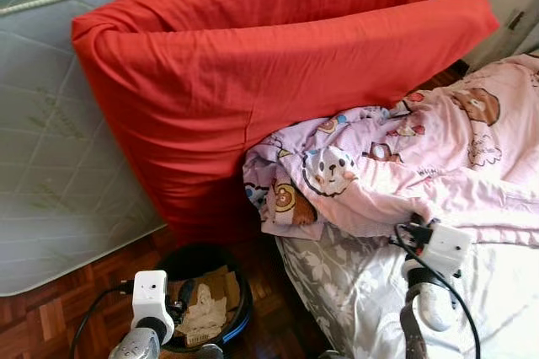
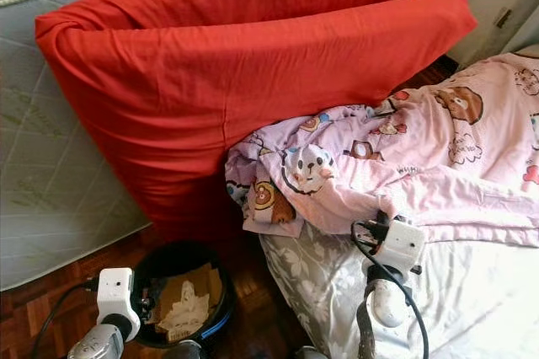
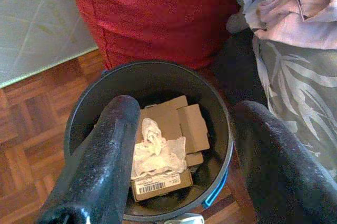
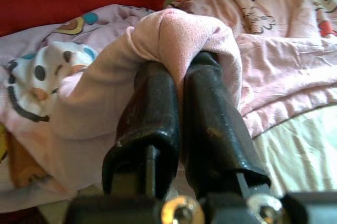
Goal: Clean up the room
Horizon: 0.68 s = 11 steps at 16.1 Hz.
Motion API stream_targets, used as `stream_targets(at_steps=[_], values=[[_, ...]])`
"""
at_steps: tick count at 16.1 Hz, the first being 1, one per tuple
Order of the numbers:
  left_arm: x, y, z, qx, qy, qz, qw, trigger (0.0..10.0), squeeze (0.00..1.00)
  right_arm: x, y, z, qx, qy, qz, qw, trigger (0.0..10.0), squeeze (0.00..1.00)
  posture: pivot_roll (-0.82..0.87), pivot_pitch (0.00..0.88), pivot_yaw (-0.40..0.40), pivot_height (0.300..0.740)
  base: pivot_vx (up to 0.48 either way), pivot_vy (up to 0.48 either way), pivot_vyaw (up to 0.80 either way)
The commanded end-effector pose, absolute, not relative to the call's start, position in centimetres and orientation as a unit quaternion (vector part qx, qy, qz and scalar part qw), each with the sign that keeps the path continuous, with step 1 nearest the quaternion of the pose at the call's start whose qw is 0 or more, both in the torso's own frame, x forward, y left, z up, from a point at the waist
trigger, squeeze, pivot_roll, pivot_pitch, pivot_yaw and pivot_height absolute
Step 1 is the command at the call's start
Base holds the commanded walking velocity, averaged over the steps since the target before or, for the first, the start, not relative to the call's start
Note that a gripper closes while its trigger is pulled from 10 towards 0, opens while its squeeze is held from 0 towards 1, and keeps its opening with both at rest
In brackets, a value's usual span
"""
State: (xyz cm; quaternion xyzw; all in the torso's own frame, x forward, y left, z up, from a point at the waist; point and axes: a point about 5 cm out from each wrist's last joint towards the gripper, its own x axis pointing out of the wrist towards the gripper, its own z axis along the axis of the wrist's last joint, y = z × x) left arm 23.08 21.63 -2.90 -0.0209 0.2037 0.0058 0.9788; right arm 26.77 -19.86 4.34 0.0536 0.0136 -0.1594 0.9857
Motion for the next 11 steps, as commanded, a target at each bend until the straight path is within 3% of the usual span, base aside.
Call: stream_targets(at_steps=[1, 11], values=[[22.26, 21.7, -3.6, -0.024, 0.223, 0.01, 0.974, 10.0, 0.0, 26.35, -19.92, 4.08, 0.053, 0.021, -0.161, 0.985, 10.0, 0.0, 0.07, 0.217, -0.006, 0.74, 0.0, 0.0, 0.0], [22.36, 21.32, -3.32, -0.026, 0.208, 0.003, 0.978, 10.0, 0.0, 26.43, -19.55, 4.38, 0.053, 0.017, -0.155, 0.986, 10.0, 0.0, 0.07, 0.218, -0.007, 0.74, -0.025, 0.0, 0.0]])
